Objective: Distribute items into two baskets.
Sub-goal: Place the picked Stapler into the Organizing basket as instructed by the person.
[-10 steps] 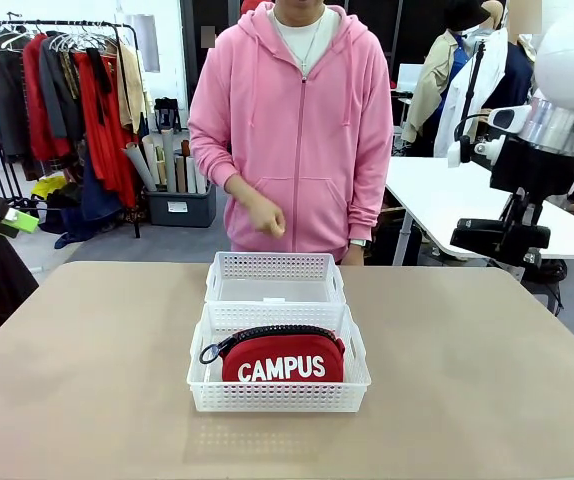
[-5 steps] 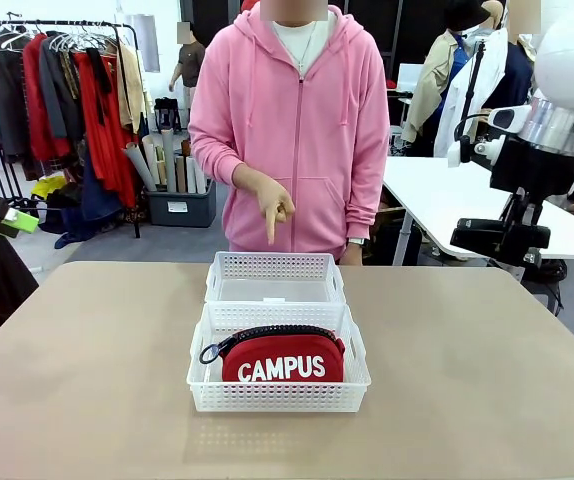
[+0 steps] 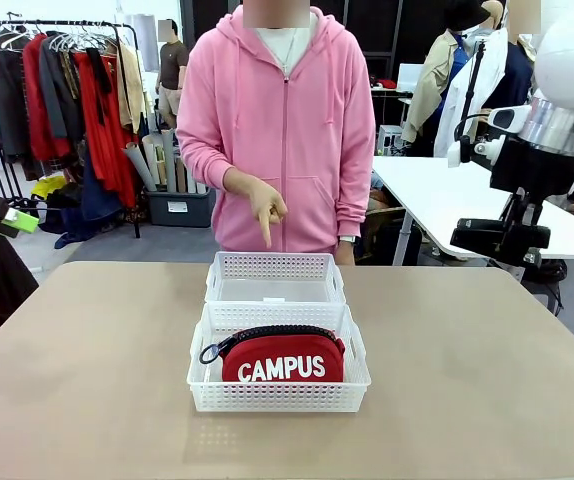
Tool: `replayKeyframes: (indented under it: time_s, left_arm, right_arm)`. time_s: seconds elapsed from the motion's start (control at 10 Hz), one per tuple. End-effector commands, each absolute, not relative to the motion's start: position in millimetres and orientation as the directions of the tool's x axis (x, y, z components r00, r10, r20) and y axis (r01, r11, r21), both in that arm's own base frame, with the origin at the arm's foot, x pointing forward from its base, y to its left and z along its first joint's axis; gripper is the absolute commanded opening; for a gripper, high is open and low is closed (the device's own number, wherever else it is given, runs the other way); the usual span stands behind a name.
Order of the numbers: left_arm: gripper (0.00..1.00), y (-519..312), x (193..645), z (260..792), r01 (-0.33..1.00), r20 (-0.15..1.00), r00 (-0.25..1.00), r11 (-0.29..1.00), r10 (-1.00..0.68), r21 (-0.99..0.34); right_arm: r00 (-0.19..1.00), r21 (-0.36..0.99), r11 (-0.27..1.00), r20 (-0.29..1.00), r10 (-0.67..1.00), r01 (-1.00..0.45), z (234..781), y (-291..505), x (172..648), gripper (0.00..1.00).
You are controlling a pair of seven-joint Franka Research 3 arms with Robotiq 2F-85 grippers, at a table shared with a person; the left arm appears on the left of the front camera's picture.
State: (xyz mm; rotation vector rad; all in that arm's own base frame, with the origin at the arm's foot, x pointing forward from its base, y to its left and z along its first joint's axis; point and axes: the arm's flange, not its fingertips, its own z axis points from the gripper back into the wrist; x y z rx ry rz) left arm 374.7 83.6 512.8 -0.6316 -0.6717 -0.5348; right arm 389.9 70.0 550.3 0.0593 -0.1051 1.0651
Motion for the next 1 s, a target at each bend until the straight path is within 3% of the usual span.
replayKeyframes:
  time_s: [0.0,0.3,0.7,0.9]
  left_arm:
    - [1.0,84,374,513,0.637,0.716,0.657,0.682,-0.236,-0.36]
    - [1.0,84,374,513,0.637,0.716,0.657,0.682,-0.236,-0.36]
    - [1.0,84,374,513,0.637,0.716,0.657,0.682,-0.236,-0.36]
    - [1.0,84,374,513,0.637,0.716,0.657,0.682,-0.236,-0.36]
  right_arm:
    - [0.493,-0.017,0.498,0.112,0.863,-0.867,551,71,387,0.0]
    - [0.48,-0.002,0.483,0.115,0.87,-0.875,550,70,390,0.0]
    - [0.403,-0.016,0.413,0.192,0.895,-0.911,552,90,430,0.0]
    - [0.367,-0.008,0.374,0.167,0.915,-0.927,554,115,458,0.0]
